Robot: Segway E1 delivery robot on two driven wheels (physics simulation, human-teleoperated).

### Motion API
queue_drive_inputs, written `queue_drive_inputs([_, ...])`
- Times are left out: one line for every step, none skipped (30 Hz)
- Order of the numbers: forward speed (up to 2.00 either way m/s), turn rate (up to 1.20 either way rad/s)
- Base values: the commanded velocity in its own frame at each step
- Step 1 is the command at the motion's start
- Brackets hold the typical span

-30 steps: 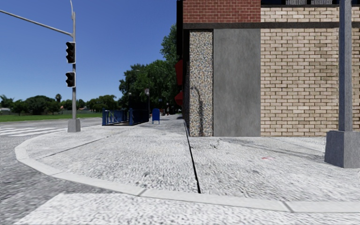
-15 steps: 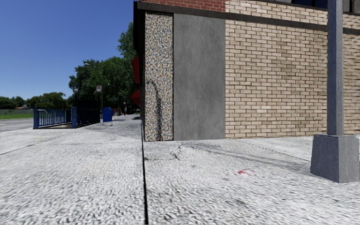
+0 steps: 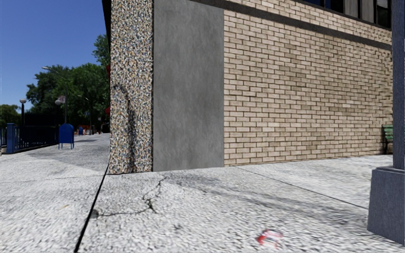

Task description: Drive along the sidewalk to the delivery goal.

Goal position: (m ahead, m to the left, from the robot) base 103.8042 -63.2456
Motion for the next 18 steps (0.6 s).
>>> queue_drive_inputs([2.00, -0.56])
queue_drive_inputs([2.00, -0.56])
queue_drive_inputs([2.00, -0.56])
queue_drive_inputs([2.00, -0.56])
queue_drive_inputs([2.00, -0.56])
queue_drive_inputs([2.00, -0.56])
queue_drive_inputs([2.00, -0.56])
queue_drive_inputs([2.00, -0.56])
queue_drive_inputs([2.00, -0.56])
queue_drive_inputs([2.00, -0.56])
queue_drive_inputs([2.00, -0.56])
queue_drive_inputs([2.00, -0.56])
queue_drive_inputs([2.00, -0.56])
queue_drive_inputs([2.00, -0.56])
queue_drive_inputs([2.00, -0.56])
queue_drive_inputs([2.00, -0.56])
queue_drive_inputs([2.00, -0.56])
queue_drive_inputs([2.00, -0.56])
